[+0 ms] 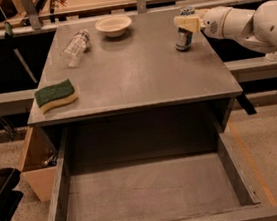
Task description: Move redbull can near sponge
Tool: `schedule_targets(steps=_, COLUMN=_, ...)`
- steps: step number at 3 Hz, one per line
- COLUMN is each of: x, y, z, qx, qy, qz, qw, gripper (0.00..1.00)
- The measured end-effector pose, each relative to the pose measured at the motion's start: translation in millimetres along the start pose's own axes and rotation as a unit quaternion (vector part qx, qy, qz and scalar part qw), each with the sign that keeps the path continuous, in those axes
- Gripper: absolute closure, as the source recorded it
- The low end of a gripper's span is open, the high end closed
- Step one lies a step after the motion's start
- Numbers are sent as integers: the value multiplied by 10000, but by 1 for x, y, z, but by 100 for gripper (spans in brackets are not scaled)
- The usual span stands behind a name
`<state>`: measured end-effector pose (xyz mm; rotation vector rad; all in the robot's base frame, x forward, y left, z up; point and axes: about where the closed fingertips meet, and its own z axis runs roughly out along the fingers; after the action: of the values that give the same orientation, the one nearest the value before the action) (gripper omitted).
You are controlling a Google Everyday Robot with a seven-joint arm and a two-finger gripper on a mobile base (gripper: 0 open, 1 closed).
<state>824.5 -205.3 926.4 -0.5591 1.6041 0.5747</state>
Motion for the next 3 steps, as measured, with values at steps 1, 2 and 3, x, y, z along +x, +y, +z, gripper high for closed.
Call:
schedule_targets(steps=1, x=1, y=2, z=3, qx=-22, qy=3, qz=5, qw=10000, gripper=87)
schedule_targets(steps=2, x=1, y=4, z=6, qx=-44, qy=5, qz=9, qw=10000, gripper=100)
schedule_targets(steps=3, x=-3, y=9, z=9, qx=-124, qy=-18, qz=-94, qw=9999, gripper=100)
